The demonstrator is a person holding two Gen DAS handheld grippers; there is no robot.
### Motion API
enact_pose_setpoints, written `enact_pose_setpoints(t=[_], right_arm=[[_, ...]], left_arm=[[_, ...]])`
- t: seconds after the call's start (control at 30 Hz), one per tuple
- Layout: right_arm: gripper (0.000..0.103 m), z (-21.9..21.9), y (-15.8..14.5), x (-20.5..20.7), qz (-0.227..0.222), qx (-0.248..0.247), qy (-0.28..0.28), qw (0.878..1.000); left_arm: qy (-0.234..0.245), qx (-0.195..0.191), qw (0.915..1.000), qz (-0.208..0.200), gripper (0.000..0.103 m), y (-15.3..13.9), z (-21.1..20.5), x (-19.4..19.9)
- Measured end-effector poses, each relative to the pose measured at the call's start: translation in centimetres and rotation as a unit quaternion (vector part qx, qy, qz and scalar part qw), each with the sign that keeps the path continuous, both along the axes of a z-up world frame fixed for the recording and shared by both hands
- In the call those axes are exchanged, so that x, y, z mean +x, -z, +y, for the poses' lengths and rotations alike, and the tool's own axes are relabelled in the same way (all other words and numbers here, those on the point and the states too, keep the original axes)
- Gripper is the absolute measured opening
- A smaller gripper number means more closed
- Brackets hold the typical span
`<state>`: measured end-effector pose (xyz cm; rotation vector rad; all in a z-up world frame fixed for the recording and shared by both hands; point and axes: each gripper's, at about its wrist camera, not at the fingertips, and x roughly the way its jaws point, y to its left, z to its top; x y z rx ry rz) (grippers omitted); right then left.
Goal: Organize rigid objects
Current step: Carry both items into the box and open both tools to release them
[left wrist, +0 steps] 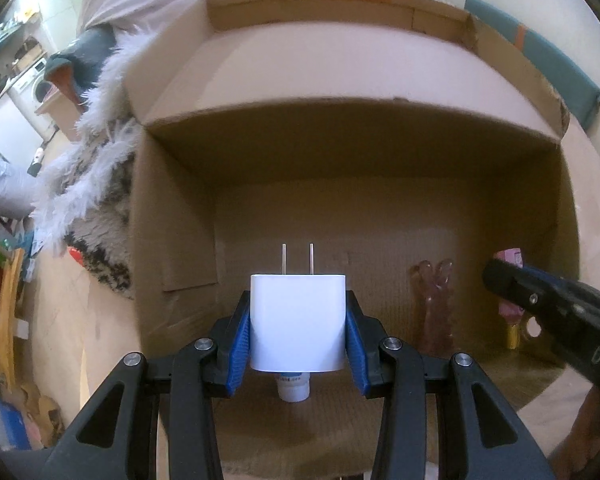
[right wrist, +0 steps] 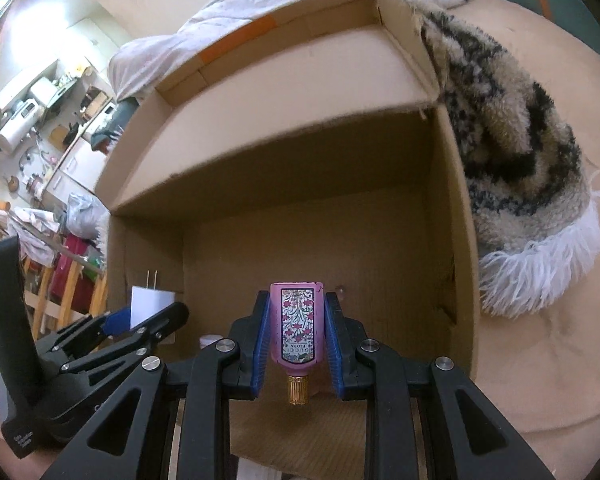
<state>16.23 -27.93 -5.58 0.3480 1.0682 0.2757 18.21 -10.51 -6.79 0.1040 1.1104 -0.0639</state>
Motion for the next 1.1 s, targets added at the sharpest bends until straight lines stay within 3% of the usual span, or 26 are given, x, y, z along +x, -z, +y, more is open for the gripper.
enact_pose_setpoints(t=[0.53,1.1], right_arm=[[0.027,1.7,3.1,1.3,0.051,-0.028,-0.004,0.998],[0.027,1.5,3.5,1.8,0.055,-0.015,0.0,0.998]], left_arm=[[0.003,0.017,0.9995,0.025,0.038,3.2,-1.2,0.4],[-0.011,0.023,0.9984,0.05,0.038,4.8,-1.6,1.7]])
